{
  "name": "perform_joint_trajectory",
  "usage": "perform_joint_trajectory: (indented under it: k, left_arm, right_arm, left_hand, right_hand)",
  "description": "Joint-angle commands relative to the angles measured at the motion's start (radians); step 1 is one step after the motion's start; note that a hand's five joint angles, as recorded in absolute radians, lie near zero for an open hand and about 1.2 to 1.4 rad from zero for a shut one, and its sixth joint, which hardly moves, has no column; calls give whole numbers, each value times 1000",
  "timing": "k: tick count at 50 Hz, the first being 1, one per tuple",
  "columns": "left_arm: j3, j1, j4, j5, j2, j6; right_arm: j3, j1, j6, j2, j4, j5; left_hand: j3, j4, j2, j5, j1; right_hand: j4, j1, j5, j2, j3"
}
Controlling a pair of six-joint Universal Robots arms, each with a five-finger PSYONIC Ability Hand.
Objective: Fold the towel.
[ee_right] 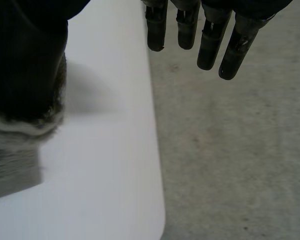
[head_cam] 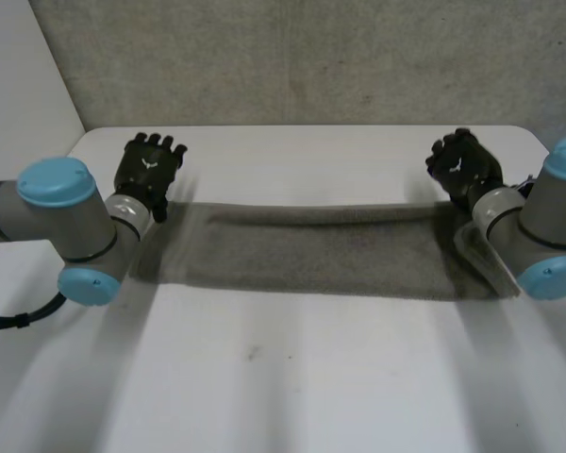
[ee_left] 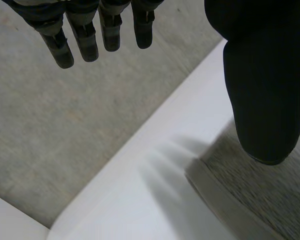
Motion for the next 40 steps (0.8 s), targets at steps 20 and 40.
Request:
perform_joint_trajectory:
  k: [20, 40]
  left_arm:
    - [-279, 1, 64, 7, 242, -1]
    - [-345, 0, 66, 7, 308, -15]
  right_arm:
    - [-222, -166, 393, 43, 270, -298]
    - [-227, -166, 818, -91, 441, -138]
  left_hand:
    - [3, 3, 3, -30, -11]
    - [3, 3, 3, -30, -11]
  right_hand:
    - [-84, -61, -64, -65, -69]
    - [-84, -61, -64, -65, -69]
